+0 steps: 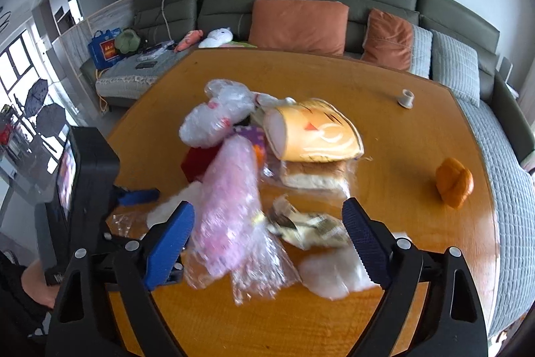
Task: Collect trash
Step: 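Grasp the foam-filled plastic bag with left gripper while right gripper grasps pink shredded-plastic bag, then carry both bags to the black bin and open both grippers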
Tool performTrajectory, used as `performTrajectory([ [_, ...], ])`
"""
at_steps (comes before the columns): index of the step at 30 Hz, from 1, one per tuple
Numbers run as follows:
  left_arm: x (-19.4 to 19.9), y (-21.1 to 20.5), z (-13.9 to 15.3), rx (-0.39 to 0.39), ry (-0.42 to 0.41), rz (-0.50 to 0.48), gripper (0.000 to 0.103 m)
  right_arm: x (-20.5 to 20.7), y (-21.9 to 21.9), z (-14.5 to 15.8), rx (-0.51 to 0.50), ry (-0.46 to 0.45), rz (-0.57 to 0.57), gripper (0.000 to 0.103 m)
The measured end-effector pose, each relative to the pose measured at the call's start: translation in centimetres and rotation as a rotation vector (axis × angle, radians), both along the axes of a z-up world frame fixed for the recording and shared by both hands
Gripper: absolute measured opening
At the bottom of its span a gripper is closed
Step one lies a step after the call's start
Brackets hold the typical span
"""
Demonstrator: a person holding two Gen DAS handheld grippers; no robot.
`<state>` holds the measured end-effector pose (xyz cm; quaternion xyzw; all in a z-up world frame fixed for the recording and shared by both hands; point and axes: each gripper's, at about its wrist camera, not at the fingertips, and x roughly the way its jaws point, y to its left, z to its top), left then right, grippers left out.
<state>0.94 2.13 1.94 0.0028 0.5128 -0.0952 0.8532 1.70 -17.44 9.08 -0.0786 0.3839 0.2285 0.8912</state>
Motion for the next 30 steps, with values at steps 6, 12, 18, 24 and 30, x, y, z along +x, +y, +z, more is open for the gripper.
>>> performTrajectory([
  [6,-0.8,-0.2,0.6,-0.036,-0.011,-0.011,0.044,1.1,3.0,-0.8,-0.049,0.023,0.076,0.074],
  [12,-1.6,0.7,1.9,-0.051,-0.028,0.02,0.043,2.7,4.1,-3.1,-0.07,0.102,0.079,0.032],
  [18,-4.1,3.0,3.5,-0.09,-0.078,0.073,0.043,0.6,3.6,-1.0,0.023,0.051,0.089,0.025],
  [24,-7.0,7.4,5.5,-0.131,-0.116,0.109,0.043,-2.5,5.9,1.4,0.092,0.029,0.102,0.025],
  [30,-9.0,13.9,6.9,-0.151,-0.145,0.175,0.043,-4.0,10.1,2.8,0.141,0.044,0.107,0.026],
])
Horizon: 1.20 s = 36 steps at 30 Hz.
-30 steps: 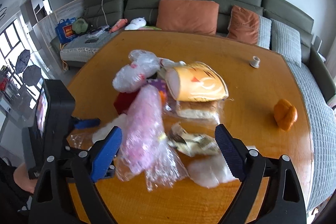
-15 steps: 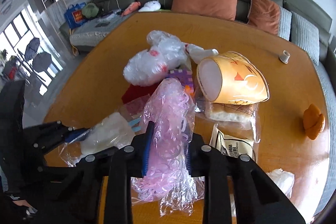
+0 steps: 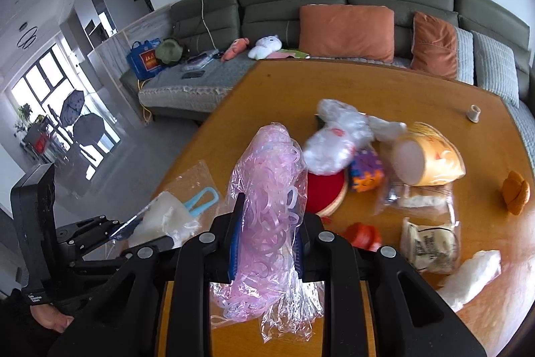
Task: Collect trash
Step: 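Carry both bags to the black bin and open both grippers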
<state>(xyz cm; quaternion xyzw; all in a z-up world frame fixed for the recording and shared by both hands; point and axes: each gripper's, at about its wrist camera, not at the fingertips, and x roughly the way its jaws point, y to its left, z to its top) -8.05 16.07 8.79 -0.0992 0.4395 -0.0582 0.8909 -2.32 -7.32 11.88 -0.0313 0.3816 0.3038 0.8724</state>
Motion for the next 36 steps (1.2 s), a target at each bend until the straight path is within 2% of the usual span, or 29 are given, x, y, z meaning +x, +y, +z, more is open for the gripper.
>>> performTrajectory([
  [6,-2.8,6.6,-0.4,-0.015,-0.015,0.112,0.043,-2.1,7.7,0.0,-0.053,-0.027,0.078,0.026],
  [15,-8.2,17.5,-1.8,-0.008,0.014,0.316,0.043,-5.0,19.3,-1.5,-0.044,-0.011,0.248,0.026],
  [21,-11.2,24.5,-3.9,0.005,0.079,0.458,0.045,-7.3,27.8,-3.2,-0.041,0.039,0.389,0.026],
  [26,-12.7,28.4,-6.1,-0.002,0.141,0.548,0.047,-8.7,34.4,-5.2,-0.074,0.069,0.477,0.027],
  [27,-12.9,29.5,-6.7,-0.005,0.157,0.567,0.052,-8.9,35.7,-5.6,-0.08,0.076,0.488,0.029],
  [28,-12.9,30.2,-7.2,-0.003,0.171,0.586,0.059,-8.8,36.5,-6.0,-0.076,0.083,0.498,0.045],
  [29,-12.6,31.0,-7.6,0.002,0.191,0.611,0.087,-8.6,37.6,-6.4,-0.075,0.091,0.499,0.07],
  [30,-12.5,31.6,-7.8,0.009,0.201,0.63,0.097,-8.4,38.5,-6.6,-0.077,0.087,0.483,0.076],
  [36,-12.0,33.9,-7.7,0.043,0.22,0.711,0.097,-7.3,40.6,-6.9,-0.092,0.061,0.448,0.076],
])
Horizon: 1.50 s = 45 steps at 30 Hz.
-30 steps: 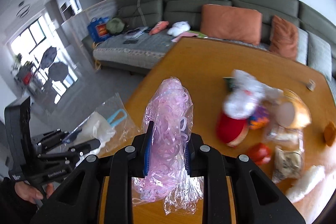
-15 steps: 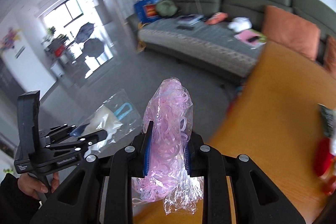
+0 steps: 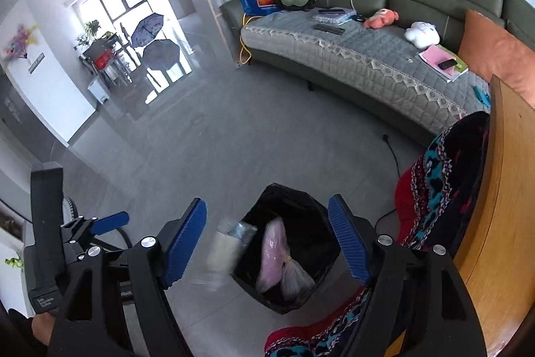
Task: Collect trash
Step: 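Carry both bags to the black bin and open both grippers, then grasp the white plastic bag with left gripper while right gripper grasps yellow paper cup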
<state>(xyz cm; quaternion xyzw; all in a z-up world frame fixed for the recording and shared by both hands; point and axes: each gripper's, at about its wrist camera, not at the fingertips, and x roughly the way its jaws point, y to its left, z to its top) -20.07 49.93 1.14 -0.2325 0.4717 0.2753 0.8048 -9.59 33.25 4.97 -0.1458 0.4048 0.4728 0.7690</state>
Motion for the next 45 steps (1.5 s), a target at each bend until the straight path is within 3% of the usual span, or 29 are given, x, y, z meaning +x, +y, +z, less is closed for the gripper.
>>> performTrajectory([
  [8,0.5,-1.3,2.5,0.058,-0.03,-0.014,0.097,1.4,-2.8,0.7,0.014,-0.013,-0.038,0.076],
  [14,2.8,-5.3,4.8,0.064,-0.067,-0.075,0.097,2.9,-8.3,2.8,0.071,-0.028,-0.105,0.076],
  [20,5.9,-11.7,7.1,0.088,-0.107,-0.166,0.097,4.8,-15.4,4.8,0.105,-0.054,-0.185,0.076],
  [27,11.0,-21.6,8.8,0.086,-0.143,-0.337,0.097,7.3,-25.4,7.3,0.131,-0.133,-0.313,0.076],
  [34,16.2,-30.4,9.3,0.069,-0.165,-0.489,0.097,11.9,-36.8,8.5,0.045,-0.261,-0.531,0.076],
  [38,19.1,-34.4,9.3,0.047,-0.171,-0.551,0.097,14.9,-42.6,7.6,-0.005,-0.257,-0.627,0.076],
  [45,23.5,-40.4,8.4,0.032,-0.138,-0.649,0.097,19.0,-47.5,3.3,-0.133,-0.229,-0.62,0.074],
])
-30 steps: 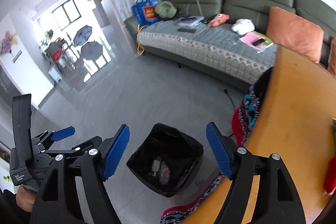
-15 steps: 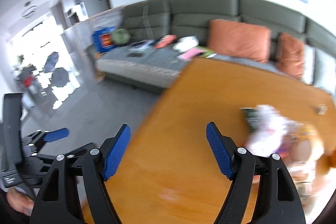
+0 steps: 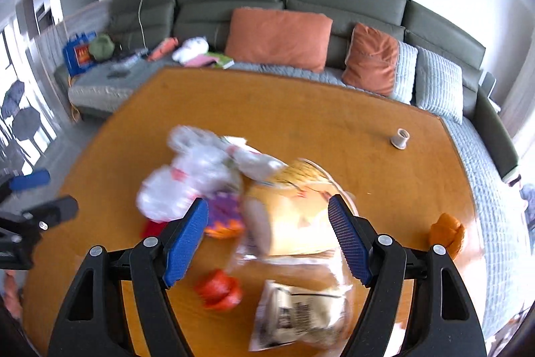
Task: Collect trash
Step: 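Grasp the white plastic bag with left gripper while right gripper grasps yellow paper cup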
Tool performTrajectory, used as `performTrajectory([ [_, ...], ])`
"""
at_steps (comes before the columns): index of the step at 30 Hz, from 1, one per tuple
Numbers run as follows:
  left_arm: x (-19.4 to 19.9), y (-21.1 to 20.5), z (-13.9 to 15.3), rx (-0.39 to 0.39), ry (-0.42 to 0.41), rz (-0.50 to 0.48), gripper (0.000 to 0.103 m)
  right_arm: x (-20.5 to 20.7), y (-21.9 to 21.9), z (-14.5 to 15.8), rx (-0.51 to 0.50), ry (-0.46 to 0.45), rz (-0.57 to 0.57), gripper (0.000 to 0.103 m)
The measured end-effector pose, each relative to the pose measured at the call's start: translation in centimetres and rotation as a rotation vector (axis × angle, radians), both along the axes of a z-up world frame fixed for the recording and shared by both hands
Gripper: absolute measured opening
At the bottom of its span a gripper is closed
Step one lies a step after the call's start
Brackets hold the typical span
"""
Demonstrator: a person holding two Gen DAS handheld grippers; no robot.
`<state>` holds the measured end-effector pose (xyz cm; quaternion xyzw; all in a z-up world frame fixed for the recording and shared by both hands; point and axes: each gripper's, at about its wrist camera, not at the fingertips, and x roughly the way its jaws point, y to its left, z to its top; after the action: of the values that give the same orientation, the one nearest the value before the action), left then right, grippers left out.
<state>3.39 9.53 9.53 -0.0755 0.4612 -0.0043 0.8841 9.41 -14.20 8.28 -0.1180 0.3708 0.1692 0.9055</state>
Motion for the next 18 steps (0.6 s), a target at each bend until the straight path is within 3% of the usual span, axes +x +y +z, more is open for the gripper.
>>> performTrajectory([
  [3,2.0,-1.9,0.0,0.027,0.015,-0.055,0.097,0.8,-0.2,-1.2,-0.021,0.041,0.016,0.057],
  [4,2.3,-2.4,-0.1,0.04,0.019,-0.066,0.097,1.1,-0.2,-1.4,-0.02,0.055,0.02,0.043],
  [7,4.1,-3.6,-0.4,0.074,0.04,-0.109,0.097,1.2,-0.8,-0.7,0.036,0.045,0.026,0.028],
  [14,7.6,-6.6,-2.2,0.098,0.08,-0.204,0.097,1.2,-3.3,2.4,0.175,0.009,-0.014,0.02],
  [16,8.2,-7.4,-3.0,0.104,0.092,-0.228,0.083,1.0,-3.8,3.0,0.2,0.004,-0.024,0.019],
  [17,8.4,-7.6,-3.4,0.101,0.103,-0.24,0.057,1.0,-4.0,3.3,0.207,0.0,-0.025,0.019],
  [18,8.5,-7.8,-3.8,0.101,0.114,-0.239,0.046,0.9,-4.0,3.5,0.211,-0.004,-0.026,0.019],
])
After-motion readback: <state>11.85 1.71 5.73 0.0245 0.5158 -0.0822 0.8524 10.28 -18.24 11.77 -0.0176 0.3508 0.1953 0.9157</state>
